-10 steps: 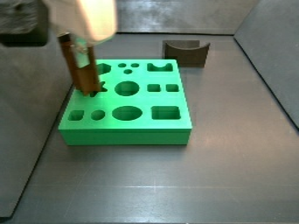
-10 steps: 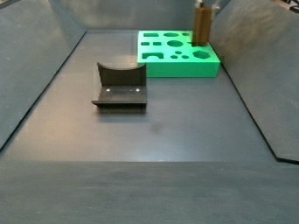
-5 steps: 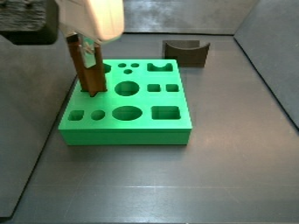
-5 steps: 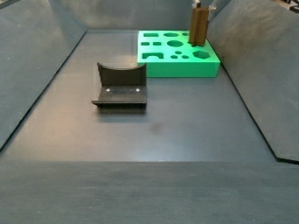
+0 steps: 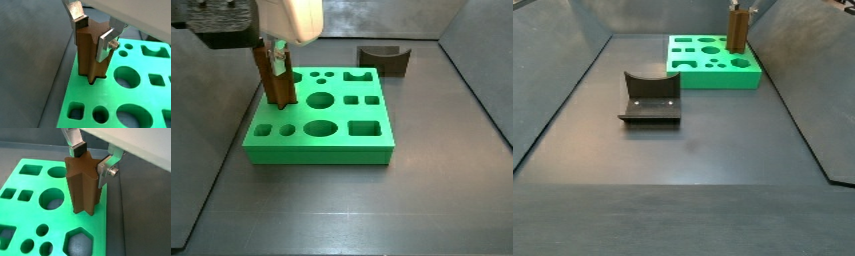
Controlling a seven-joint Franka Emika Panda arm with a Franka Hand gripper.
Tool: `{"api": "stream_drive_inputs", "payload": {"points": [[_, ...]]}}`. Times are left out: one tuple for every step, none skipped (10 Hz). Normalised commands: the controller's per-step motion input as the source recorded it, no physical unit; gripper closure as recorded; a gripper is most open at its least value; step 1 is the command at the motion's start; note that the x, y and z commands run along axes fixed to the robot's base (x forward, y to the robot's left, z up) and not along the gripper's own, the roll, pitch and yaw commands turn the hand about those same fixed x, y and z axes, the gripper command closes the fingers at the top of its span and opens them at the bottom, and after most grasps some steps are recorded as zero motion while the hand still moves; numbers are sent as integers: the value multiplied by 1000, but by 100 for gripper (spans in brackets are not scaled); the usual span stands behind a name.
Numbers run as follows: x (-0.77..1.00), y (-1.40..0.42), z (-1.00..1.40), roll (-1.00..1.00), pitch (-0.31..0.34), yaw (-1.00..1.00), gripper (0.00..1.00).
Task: Insert the star object.
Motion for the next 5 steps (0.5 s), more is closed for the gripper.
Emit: {"api": "stream_drive_inputs", "payload": {"points": [[86,0,-789,-71,-67,231,100],[323,0,-751,-79,0,-140,100],[511,0,-711,-97,3,-340,100],[437,0,-723,-91,0,-346,100],[323,0,-717,-100,0,-391,100]]}}
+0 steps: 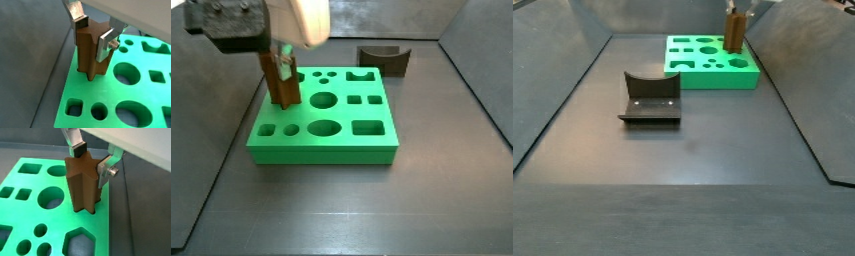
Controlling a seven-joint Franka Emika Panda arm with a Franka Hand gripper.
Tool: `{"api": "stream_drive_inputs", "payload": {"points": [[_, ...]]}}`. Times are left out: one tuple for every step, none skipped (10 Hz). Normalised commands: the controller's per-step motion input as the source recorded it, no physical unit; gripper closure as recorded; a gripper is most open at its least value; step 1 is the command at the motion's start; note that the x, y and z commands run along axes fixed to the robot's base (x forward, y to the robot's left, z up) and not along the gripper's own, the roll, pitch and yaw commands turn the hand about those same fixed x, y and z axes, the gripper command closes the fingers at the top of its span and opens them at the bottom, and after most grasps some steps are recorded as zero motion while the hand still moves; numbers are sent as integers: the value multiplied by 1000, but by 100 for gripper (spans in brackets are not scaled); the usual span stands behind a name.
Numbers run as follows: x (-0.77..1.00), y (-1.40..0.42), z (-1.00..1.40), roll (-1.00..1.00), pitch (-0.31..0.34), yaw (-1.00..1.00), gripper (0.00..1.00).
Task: Insert the star object.
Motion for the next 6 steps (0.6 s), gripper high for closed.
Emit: {"api": "stream_drive_inputs", "payload": {"points": [[131,0,-923,0,-76,-271,100],[77,0,-1000,0,-100,-23,100],[231,0,-1000,117,-11,131,100],[254,0,-891,159,0,111,100],[103,0,-634,-191,-119,0,100],[17,-100,-434,0,-153,0,100]]}}
